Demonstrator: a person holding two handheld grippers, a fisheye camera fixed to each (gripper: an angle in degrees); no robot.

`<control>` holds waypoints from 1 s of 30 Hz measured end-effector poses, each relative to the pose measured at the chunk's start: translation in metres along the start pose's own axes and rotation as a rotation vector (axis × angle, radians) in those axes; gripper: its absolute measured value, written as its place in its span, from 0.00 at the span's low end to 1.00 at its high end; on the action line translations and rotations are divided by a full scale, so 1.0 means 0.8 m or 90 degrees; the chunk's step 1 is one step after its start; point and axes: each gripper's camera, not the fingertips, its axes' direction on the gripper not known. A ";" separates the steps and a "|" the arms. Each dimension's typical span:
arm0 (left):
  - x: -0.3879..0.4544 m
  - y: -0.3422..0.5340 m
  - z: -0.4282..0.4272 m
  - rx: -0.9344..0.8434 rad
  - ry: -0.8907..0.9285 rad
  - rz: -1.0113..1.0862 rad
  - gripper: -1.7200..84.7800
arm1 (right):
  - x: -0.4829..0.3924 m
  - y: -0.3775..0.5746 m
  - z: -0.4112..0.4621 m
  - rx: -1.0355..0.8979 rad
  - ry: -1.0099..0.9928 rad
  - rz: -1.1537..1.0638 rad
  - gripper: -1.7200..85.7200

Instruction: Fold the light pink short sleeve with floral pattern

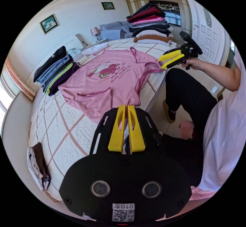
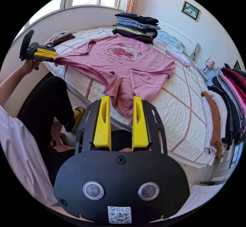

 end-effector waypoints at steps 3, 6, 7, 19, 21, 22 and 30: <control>-0.022 -0.007 -0.003 0.003 0.018 -0.027 0.02 | -0.014 0.011 0.002 0.011 -0.010 -0.037 0.12; -0.038 -0.012 -0.001 0.001 0.024 -0.050 0.02 | -0.034 0.014 0.004 0.016 -0.012 -0.079 0.11; -0.042 -0.013 0.000 -0.003 0.026 -0.056 0.02 | -0.039 0.015 0.006 0.009 -0.007 -0.089 0.11; -0.059 -0.043 -0.001 -0.023 0.019 -0.038 0.02 | -0.079 0.004 0.000 0.020 0.192 -0.086 0.05; -0.060 -0.048 -0.009 -0.024 0.012 -0.022 0.02 | -0.057 0.013 -0.048 0.073 0.145 -0.060 0.04; -0.059 -0.052 -0.015 -0.027 0.008 -0.007 0.02 | -0.050 0.017 -0.060 0.083 0.134 -0.055 0.04; -0.044 -0.098 -0.057 -0.074 -0.015 0.103 0.02 | -0.009 0.046 -0.164 0.090 0.045 -0.145 0.03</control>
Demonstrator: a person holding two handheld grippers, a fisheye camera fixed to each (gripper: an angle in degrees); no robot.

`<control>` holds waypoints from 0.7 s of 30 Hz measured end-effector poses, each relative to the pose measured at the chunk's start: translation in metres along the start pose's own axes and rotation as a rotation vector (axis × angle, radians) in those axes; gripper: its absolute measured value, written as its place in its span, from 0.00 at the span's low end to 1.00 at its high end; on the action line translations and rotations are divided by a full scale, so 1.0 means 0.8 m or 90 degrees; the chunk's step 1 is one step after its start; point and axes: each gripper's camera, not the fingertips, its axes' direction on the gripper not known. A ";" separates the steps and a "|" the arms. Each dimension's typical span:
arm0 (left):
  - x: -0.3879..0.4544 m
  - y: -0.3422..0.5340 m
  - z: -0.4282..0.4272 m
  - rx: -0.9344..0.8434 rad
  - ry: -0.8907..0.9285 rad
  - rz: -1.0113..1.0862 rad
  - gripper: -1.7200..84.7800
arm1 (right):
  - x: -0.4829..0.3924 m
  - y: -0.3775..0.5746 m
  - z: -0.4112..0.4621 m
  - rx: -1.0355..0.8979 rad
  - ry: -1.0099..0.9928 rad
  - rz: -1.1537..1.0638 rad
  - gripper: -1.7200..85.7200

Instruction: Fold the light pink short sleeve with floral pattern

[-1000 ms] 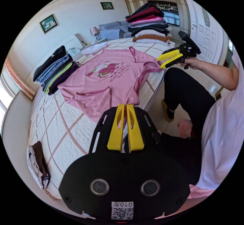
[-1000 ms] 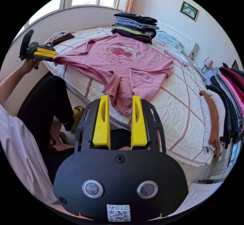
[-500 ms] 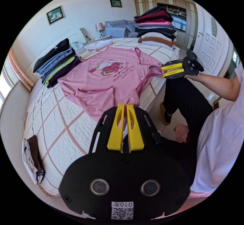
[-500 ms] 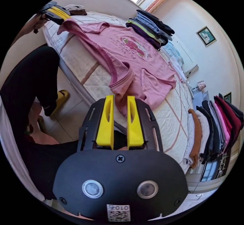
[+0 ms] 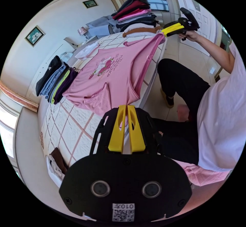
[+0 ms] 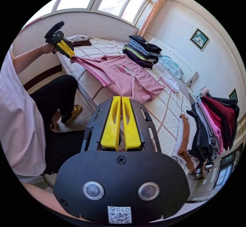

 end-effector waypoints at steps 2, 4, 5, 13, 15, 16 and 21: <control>0.009 -0.011 -0.013 -0.033 0.004 0.025 0.02 | -0.001 0.002 -0.011 -0.012 -0.022 -0.024 0.03; 0.019 -0.014 -0.024 -0.057 0.018 0.039 0.02 | -0.003 0.007 -0.021 -0.039 -0.049 -0.043 0.03; 0.026 -0.014 -0.033 -0.067 0.036 0.045 0.02 | -0.006 0.013 -0.027 -0.049 -0.067 -0.052 0.03; 0.015 -0.029 -0.073 -0.065 0.109 0.028 0.02 | 0.009 0.024 -0.039 -0.047 -0.147 -0.071 0.03; -0.026 -0.048 -0.073 -0.052 0.129 0.004 0.02 | 0.054 -0.001 -0.029 -0.022 -0.154 -0.059 0.03; -0.057 -0.066 -0.071 -0.055 0.132 -0.011 0.02 | 0.068 -0.010 -0.024 -0.020 -0.157 -0.058 0.03; -0.197 -0.157 -0.036 -0.092 0.153 0.009 0.02 | 0.211 -0.119 0.052 -0.068 -0.171 -0.057 0.03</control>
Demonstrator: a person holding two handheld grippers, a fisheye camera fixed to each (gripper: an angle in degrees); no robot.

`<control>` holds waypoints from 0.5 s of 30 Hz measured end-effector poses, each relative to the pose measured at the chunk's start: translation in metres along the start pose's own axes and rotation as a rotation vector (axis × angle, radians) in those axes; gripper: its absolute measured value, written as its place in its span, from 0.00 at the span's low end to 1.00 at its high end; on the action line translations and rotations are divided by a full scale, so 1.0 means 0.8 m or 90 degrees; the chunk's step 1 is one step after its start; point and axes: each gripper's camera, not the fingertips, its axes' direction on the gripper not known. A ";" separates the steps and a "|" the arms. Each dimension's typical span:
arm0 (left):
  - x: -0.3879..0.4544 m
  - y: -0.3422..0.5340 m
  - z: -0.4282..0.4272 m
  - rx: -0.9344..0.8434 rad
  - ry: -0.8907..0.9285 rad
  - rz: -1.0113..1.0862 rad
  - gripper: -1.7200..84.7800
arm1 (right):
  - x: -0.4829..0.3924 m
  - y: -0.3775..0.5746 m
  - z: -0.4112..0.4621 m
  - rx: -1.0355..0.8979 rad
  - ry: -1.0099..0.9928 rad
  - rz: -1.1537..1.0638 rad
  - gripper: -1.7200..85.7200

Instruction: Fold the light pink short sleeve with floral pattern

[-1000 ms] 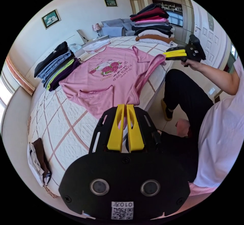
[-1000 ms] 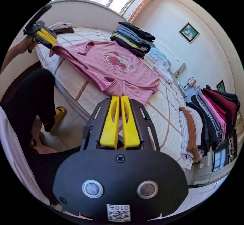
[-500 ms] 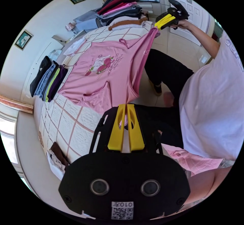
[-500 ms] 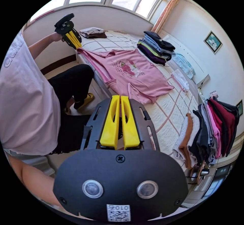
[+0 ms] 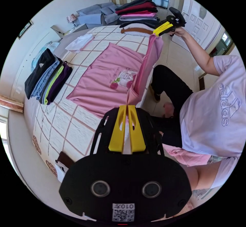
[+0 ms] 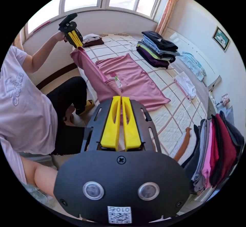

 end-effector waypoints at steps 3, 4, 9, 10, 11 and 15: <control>-0.101 -0.069 0.020 -0.074 0.017 0.027 0.02 | 0.103 -0.064 0.034 -0.044 -0.040 0.006 0.03; -0.144 -0.097 0.032 -0.098 0.016 0.026 0.02 | 0.123 -0.077 0.043 -0.053 -0.051 0.008 0.03; -0.281 -0.193 0.121 -0.200 0.023 0.025 0.02 | 0.284 -0.153 0.175 -0.158 -0.116 0.072 0.03; -0.304 -0.210 0.150 -0.216 0.031 0.025 0.02 | 0.296 -0.156 0.193 -0.169 -0.123 0.078 0.03; -0.325 -0.222 0.178 -0.228 0.047 0.015 0.02 | 0.318 -0.160 0.226 -0.189 -0.143 0.092 0.03; -0.365 -0.237 0.238 -0.239 0.080 -0.019 0.02 | 0.360 -0.157 0.299 -0.225 -0.175 0.134 0.03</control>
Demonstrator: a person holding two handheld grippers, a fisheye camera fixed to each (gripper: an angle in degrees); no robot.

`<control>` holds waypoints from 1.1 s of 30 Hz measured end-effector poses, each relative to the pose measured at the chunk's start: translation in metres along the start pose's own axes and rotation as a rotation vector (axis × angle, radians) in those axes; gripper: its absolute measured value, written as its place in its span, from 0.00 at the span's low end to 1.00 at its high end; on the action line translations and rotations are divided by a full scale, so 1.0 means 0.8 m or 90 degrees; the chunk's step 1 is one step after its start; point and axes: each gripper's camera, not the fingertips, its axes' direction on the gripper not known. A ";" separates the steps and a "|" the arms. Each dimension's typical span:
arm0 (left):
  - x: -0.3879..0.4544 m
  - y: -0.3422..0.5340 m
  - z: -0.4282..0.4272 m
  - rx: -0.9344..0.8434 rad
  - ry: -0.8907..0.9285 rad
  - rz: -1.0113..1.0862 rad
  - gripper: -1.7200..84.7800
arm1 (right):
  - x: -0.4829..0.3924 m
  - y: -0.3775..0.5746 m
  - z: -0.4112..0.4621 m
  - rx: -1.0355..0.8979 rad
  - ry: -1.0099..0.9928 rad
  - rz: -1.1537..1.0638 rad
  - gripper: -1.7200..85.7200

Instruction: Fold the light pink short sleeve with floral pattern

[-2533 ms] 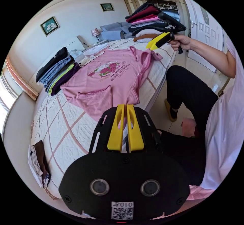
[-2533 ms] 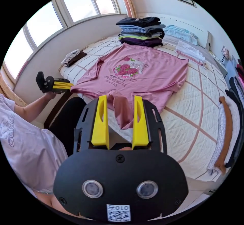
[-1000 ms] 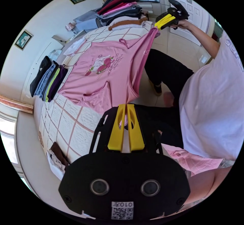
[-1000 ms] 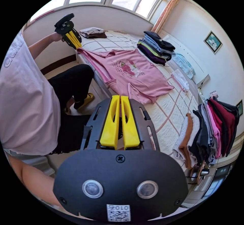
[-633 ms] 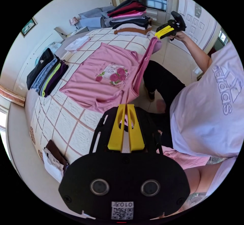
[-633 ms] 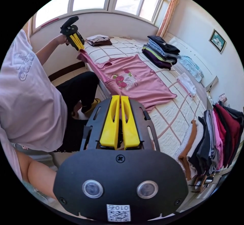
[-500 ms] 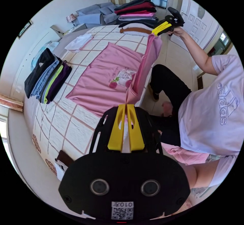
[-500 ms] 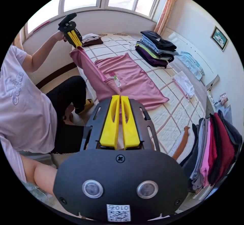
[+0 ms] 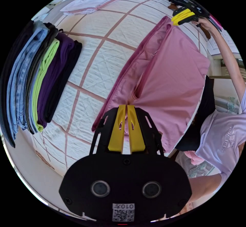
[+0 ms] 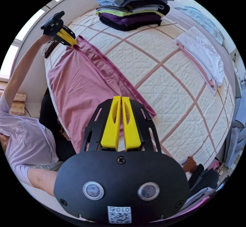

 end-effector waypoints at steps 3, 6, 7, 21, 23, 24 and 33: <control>-0.018 -0.001 0.008 0.064 0.006 -0.031 0.02 | 0.017 -0.006 0.020 -0.013 0.000 0.016 0.03; -0.030 0.006 0.013 0.109 0.043 -0.051 0.03 | 0.027 -0.006 0.037 -0.028 -0.004 0.025 0.03; -0.032 0.006 0.019 0.091 0.036 -0.058 0.04 | 0.029 -0.005 0.039 -0.027 -0.008 0.031 0.03; 0.107 0.298 0.004 0.432 0.007 -0.228 0.13 | -0.056 0.208 -0.035 0.333 0.088 0.149 0.07; 0.174 0.350 0.045 0.418 -0.052 -0.207 0.14 | -0.098 0.254 -0.022 0.336 0.071 0.102 0.10; 0.187 0.360 0.056 0.414 -0.063 -0.204 0.14 | -0.124 0.281 -0.005 0.326 0.071 0.077 0.12; 0.232 0.367 0.099 0.423 -0.046 -0.160 0.13 | -0.167 0.378 0.104 0.299 -0.006 0.129 0.17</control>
